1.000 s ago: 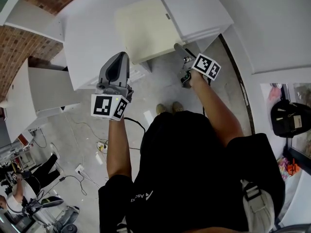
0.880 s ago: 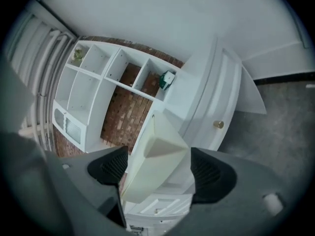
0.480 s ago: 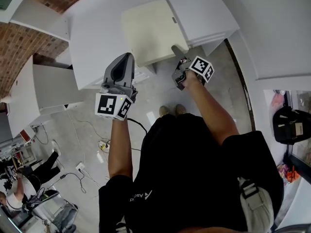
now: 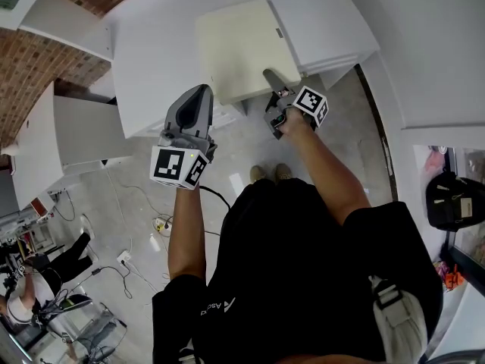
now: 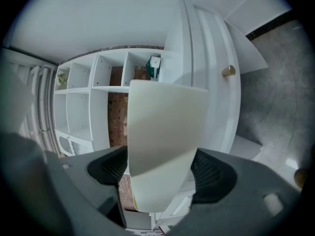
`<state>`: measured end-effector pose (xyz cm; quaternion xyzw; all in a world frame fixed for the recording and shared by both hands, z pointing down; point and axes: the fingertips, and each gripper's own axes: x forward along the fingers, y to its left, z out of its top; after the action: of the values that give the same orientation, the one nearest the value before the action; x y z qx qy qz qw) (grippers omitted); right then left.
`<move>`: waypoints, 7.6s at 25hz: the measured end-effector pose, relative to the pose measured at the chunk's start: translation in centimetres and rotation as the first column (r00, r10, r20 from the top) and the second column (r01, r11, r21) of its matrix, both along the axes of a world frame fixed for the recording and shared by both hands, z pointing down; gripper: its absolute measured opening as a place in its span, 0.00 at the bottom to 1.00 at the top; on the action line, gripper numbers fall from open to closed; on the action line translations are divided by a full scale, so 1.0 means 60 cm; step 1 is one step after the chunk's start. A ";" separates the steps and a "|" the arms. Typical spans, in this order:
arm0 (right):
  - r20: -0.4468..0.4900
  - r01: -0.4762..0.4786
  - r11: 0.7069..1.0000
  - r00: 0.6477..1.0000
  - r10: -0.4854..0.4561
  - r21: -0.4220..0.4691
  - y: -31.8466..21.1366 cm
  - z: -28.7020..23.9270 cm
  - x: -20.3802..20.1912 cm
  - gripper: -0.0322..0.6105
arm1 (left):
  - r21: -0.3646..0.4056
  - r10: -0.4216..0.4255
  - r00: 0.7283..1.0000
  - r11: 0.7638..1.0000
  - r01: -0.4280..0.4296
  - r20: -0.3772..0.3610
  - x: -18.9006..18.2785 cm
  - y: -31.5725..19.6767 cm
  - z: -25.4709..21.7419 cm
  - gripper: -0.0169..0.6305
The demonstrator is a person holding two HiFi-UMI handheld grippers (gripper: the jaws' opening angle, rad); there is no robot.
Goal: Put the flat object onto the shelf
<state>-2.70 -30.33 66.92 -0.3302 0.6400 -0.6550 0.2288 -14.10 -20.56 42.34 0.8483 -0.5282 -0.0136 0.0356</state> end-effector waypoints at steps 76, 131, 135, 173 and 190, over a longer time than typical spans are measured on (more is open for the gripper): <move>0.187 -0.039 0.926 0.982 -0.035 0.376 -0.092 -0.796 -0.063 0.47 | 0.244 -0.003 1.000 0.970 -0.002 0.020 -0.065 -0.035 -0.227 0.02; 0.310 -0.157 0.902 0.950 0.027 0.402 -0.463 -0.899 -0.234 0.54 | 0.333 -0.003 0.999 0.943 -0.012 0.045 -0.162 -0.146 -0.330 0.02; 0.380 -0.238 0.896 0.921 0.087 0.374 -0.479 -0.890 -0.240 0.54 | 0.319 -0.017 0.999 0.948 0.002 0.043 -0.177 -0.151 -0.319 0.02; 0.205 -0.086 0.807 0.978 -0.044 0.584 -0.349 -0.880 -0.253 0.63 | 0.322 0.008 0.999 0.947 -0.020 0.038 -0.162 -0.136 -0.324 0.02; -0.319 0.291 0.308 0.947 0.044 0.906 -0.045 -0.794 -0.119 0.19 | 0.337 0.046 0.999 0.941 -0.040 -0.008 -0.054 -0.034 -0.336 0.02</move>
<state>-9.87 -33.03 19.28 -0.1740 0.9497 -0.1185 0.2320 -17.36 -22.60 22.19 0.8531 -0.4991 -0.1095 -0.1057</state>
